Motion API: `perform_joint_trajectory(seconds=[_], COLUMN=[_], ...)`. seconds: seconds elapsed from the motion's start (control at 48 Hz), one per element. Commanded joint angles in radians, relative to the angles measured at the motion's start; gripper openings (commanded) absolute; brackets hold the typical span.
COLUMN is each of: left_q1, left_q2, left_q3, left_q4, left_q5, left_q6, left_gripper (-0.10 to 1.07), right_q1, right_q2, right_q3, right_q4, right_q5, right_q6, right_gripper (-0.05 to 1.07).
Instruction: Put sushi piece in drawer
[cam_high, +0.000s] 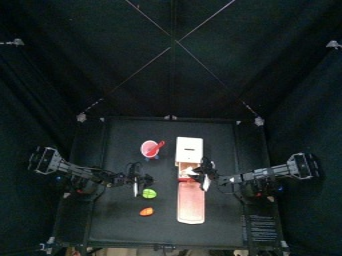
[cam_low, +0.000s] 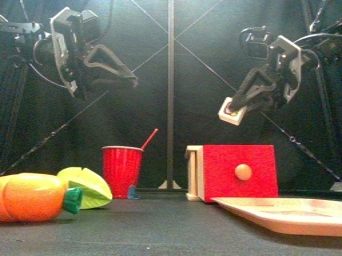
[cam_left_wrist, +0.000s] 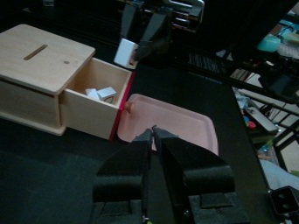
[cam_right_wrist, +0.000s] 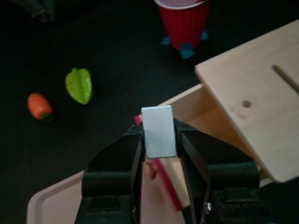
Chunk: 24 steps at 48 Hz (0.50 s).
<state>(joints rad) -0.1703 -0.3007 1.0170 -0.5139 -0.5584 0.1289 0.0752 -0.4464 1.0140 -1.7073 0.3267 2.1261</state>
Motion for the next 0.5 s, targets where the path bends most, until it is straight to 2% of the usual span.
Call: perform_joint_trajectory(seconds=[0.0,0.354,0.479], left_q1=[0.002,0.002,0.002], left_q2=[0.0,0.002,0.0], left_q3=[-0.025,-0.026,-0.026], left_q4=[0.002,0.002,0.002], left_q5=[-0.009,-0.009,-0.008], left_q6=[0.0,0.0,0.0], left_gripper=[0.56,0.56,0.56], right_q1=[0.003,0.003,0.003], right_q2=[-0.018,0.008,0.02], right_q3=[0.002,0.003,-0.003], right_q4=[0.021,0.035,0.035], right_q5=[0.055,0.077,0.08], right_q6=[0.002,0.002,0.003], right_gripper=[0.53,0.54,0.62])
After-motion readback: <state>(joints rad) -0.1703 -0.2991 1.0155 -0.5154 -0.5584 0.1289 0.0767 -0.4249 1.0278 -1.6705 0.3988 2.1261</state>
